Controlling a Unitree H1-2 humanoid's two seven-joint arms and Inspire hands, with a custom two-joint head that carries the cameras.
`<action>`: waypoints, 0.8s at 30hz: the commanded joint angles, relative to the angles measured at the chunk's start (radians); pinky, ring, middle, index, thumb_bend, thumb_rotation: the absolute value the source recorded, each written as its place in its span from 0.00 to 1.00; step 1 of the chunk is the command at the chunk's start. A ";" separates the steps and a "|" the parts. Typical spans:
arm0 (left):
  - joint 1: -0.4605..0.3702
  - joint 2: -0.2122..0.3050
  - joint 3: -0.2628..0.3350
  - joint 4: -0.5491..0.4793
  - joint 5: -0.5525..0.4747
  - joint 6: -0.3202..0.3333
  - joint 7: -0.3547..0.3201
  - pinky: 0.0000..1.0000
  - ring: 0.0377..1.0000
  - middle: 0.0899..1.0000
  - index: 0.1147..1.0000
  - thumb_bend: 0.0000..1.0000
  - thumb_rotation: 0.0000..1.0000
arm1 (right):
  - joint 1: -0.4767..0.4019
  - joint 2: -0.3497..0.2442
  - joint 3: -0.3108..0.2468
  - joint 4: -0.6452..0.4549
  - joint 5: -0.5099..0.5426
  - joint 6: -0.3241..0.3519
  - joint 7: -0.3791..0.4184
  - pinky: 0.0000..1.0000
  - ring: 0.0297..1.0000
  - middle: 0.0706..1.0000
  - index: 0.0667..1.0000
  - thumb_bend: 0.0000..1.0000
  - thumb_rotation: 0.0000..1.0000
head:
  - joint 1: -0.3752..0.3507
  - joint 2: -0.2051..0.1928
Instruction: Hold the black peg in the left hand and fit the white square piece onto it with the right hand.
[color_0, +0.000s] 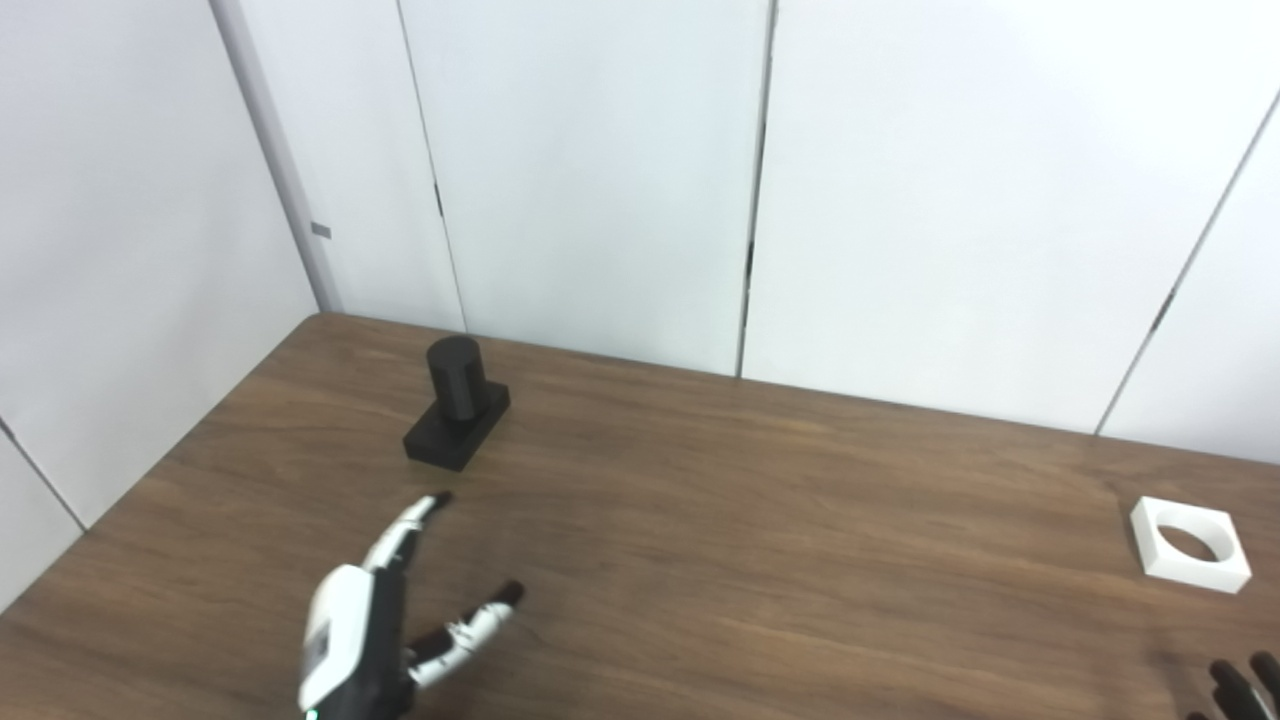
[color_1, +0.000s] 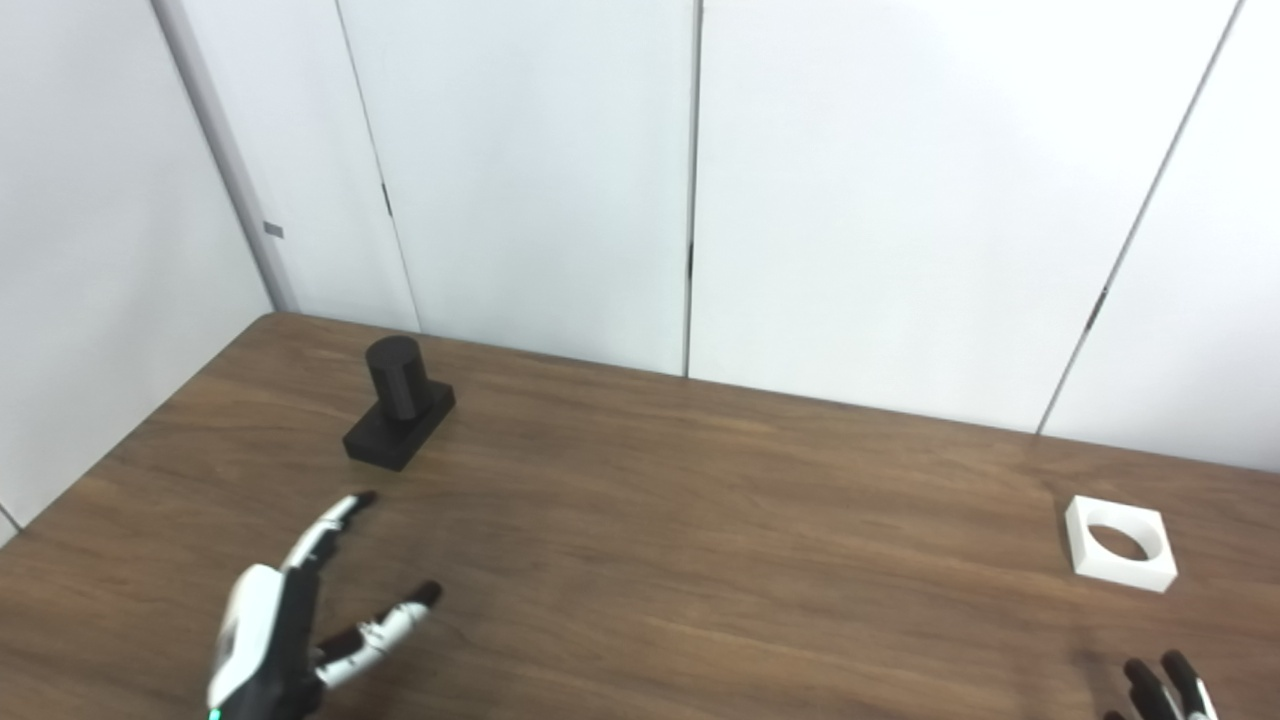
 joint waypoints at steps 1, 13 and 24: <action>-0.103 -0.015 0.027 -0.043 0.081 0.019 0.045 0.97 0.93 0.90 0.86 0.81 0.43 | -0.010 -0.004 -0.005 0.016 0.004 -0.036 0.012 1.00 0.98 0.92 0.97 0.73 0.96 | -0.002 0.005; -0.267 0.049 0.072 0.021 0.254 0.137 0.010 1.00 0.94 0.90 0.86 0.95 0.49 | 0.004 -0.004 -0.009 -0.019 0.001 -0.016 0.004 1.00 0.95 0.90 0.92 0.78 0.94 | -0.009 0.021; -0.384 0.106 0.066 0.227 0.451 0.250 -0.076 1.00 1.00 0.98 0.88 0.96 0.71 | 0.009 -0.002 -0.008 -0.027 -0.003 -0.026 0.006 0.94 0.93 0.89 0.91 0.80 0.93 | -0.013 0.024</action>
